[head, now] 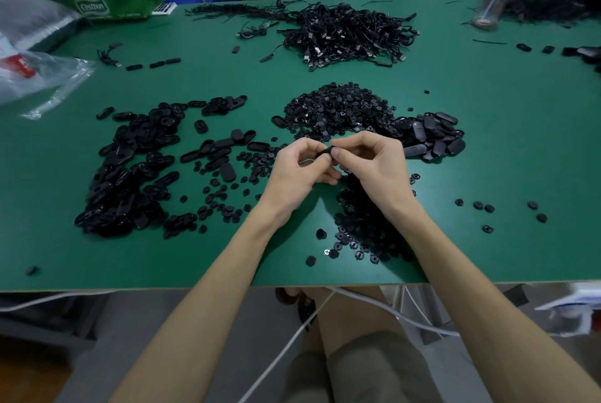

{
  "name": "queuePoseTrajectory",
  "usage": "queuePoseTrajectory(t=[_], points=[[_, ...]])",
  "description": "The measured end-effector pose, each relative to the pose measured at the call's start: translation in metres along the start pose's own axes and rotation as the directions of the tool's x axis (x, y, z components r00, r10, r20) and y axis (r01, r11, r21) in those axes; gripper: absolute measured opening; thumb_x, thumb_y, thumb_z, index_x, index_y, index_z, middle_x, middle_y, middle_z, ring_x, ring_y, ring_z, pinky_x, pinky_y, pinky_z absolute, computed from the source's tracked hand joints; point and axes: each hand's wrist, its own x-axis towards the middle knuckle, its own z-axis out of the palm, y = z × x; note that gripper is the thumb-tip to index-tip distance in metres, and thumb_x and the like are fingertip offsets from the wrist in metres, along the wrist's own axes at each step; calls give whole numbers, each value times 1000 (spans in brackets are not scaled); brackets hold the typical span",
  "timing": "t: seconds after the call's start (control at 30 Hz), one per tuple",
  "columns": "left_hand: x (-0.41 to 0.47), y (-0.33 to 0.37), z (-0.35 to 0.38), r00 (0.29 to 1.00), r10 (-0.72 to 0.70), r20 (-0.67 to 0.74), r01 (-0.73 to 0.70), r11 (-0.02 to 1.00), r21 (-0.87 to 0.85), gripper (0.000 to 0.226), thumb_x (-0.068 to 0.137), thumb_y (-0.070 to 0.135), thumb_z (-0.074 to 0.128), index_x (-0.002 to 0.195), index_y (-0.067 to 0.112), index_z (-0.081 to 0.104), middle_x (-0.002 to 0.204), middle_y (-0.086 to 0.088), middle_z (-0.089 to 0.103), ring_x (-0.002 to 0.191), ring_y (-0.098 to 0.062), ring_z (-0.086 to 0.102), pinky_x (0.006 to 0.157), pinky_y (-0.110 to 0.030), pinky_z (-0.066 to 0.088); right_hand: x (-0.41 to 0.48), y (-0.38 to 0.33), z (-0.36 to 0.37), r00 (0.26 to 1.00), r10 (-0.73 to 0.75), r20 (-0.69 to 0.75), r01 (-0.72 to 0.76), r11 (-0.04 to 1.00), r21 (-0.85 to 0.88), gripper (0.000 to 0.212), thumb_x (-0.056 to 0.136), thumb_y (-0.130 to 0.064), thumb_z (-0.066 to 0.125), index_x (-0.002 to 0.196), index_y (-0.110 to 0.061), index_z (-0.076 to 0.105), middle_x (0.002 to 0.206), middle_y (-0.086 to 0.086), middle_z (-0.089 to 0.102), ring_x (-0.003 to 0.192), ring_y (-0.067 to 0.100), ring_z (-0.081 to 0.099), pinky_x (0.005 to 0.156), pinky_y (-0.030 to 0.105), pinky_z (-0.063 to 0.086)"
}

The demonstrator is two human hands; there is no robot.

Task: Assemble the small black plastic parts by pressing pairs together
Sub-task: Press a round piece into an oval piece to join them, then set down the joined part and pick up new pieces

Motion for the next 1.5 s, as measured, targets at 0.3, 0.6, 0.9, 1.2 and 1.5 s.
queuePoseTrajectory(t=[0.3,0.6,0.9,1.2,1.5], points=[[0,-1,-1,998,38,-50,-34,996,85,9,95,-5,60,92,4,62,81,-8,71,67,-23,71,71,-36,63,-3,-2,3,1000,-2,17,2,1000,-21,8,86,-2,79,93,-6,79,86,4,78,80,15,73,79,31,60],[-2,1,-4,999,29,-26,-29,1000,10,6,99,6,67,102,0,68,90,-18,74,60,-22,67,62,-35,60,-1,-1,0,998,-53,22,53,999,7,18,91,1,69,101,-13,76,80,2,75,79,14,74,71,20,53],[-3,3,-1,999,22,-48,-23,1000,-7,14,101,6,64,112,-3,67,101,-19,73,69,-28,74,67,-35,62,-1,-3,0,999,-31,17,32,998,-47,28,91,3,64,93,-19,81,92,0,78,86,16,74,76,34,59],[-11,20,-30,976,178,-127,-76,822,564,26,103,-3,50,114,13,68,116,-3,67,91,-10,69,84,-22,58,11,4,-21,855,199,-480,-211,977,29,53,96,-14,56,148,-18,46,136,5,43,109,7,60,96,40,56],[3,30,-142,939,21,-343,332,208,920,25,101,4,59,124,0,68,125,-22,66,115,-37,61,103,-50,51,10,2,-16,881,264,-392,-253,964,79,86,97,-6,51,165,-17,0,173,8,2,152,20,33,114,25,32]])
